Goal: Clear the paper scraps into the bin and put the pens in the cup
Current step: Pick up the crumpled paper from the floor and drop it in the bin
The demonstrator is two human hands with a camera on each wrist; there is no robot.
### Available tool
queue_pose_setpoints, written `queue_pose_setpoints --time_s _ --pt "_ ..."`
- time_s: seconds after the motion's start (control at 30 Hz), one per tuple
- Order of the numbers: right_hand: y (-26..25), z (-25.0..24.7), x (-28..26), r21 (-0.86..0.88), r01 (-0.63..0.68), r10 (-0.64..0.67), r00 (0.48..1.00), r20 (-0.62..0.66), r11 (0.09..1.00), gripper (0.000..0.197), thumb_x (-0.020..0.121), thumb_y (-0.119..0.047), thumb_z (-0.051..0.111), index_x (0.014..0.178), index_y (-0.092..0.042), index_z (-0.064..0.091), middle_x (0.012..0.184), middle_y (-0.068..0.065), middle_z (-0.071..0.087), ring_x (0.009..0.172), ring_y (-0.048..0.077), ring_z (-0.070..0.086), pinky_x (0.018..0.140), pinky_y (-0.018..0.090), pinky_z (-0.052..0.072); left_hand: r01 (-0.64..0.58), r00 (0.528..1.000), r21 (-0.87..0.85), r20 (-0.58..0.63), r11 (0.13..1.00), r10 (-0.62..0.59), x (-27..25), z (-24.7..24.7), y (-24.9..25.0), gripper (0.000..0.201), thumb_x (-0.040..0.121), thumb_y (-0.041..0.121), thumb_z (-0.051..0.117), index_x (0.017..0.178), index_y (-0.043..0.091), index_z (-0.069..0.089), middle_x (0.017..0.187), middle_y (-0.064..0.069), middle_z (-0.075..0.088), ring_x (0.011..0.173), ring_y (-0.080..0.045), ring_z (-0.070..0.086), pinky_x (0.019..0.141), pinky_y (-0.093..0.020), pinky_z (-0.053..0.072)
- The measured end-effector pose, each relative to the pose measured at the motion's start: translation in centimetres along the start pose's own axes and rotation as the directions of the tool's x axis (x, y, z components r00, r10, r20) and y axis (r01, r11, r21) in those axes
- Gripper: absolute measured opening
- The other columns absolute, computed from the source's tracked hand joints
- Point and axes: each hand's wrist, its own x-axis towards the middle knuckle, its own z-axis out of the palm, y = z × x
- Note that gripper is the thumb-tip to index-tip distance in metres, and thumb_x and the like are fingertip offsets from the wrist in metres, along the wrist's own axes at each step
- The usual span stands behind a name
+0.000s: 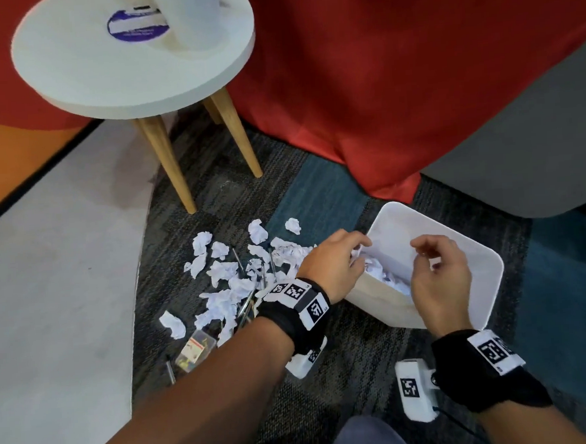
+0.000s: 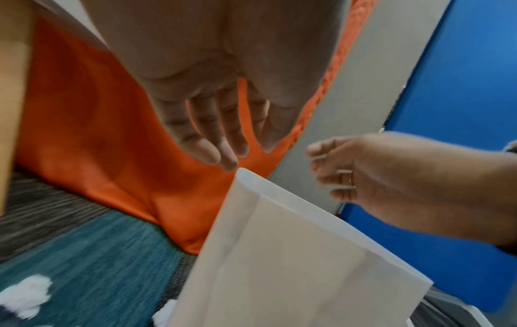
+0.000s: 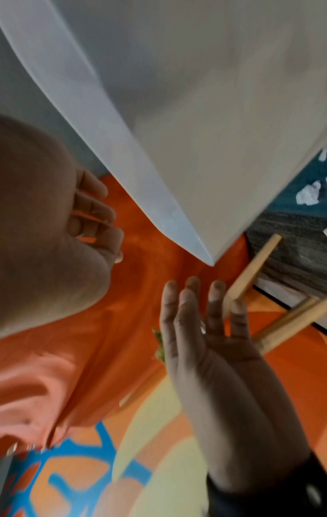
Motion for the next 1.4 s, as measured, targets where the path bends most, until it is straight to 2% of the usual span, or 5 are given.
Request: queue_pose_setpoints --time_s 0.3,0.67,0.9,1.2,1.4 --pt "-4.6 7.5 -4.7 0.179 0.345 -0.385 0.87 0.308 0.921 0.023 0.074 0.004 0.052 0.079 -0.014 0.065 0.081 -0.006 0.056 0.083 0.015 0.049 0.076 0.025 0.038 0.356 0.932 0.187 -0.002 0.915 -0.362 -6.1 -4.5 -13.1 0.021 0.091 0.019 0.048 0.107 0.027 0.059 0.105 0.006 0.064 0.083 -0.015 0.057 0.071 -0.025 0.045" --pt "4.9 20.3 -10.2 -0.282 0.346 0.029 0.586 0.809 0.895 0.034 0.086 -0.021 0.064 0.118 -0.022 0.054 0.114 0.006 0.055 0.102 0.03 0.057 0.084 0.038 0.05 0.624 0.752 0.268 0.047 0.734 -0.657 -12.1 -1.2 -25.2 0.014 0.09 0.031 0.058 0.103 0.028 0.058 0.107 -0.002 0.066 0.094 -0.026 0.062 0.074 -0.032 0.048" --pt "7.7 27.0 -10.0 -0.37 0.358 0.112 0.572 0.813 0.857 0.042 0.102 -0.039 0.038 0.141 -0.026 0.046 0.155 0.017 0.023 0.125 0.038 0.05 0.104 0.043 0.043 0.647 0.734 0.263 0.039 0.716 -0.678 -14.5 2.9 -29.1 0.024 0.089 0.031 0.062 0.11 0.021 0.054 0.116 -0.007 0.06 0.101 -0.027 0.058 0.08 -0.033 0.046" --pt "8.3 24.6 -9.8 -0.319 0.241 0.096 0.642 0.761 0.917 0.012 0.094 -0.015 0.058 0.101 -0.016 0.068 0.111 0.009 0.054 0.077 0.023 0.055 0.079 0.028 0.046 0.617 0.755 0.29 0.045 0.732 -0.654 -15.7 3.8 -28.2 0.033 0.092 0.021 0.06 0.122 0.017 0.049 0.128 -0.012 0.043 0.108 -0.032 0.053 0.086 -0.034 0.042" --pt "6.6 19.2 -10.9 -0.23 0.274 -0.014 0.67 0.742 0.934 0.023 0.095 -0.026 0.059 0.116 -0.024 0.066 0.121 0.004 0.056 0.115 0.025 0.052 0.093 0.032 0.04 0.416 0.743 0.542 0.26 0.73 -0.616 -12.8 4.8 -28.8 0.055 0.096 0.002 0.043 0.141 0.034 0.039 0.158 -0.017 0.004 0.138 -0.046 0.022 0.111 -0.057 0.025"
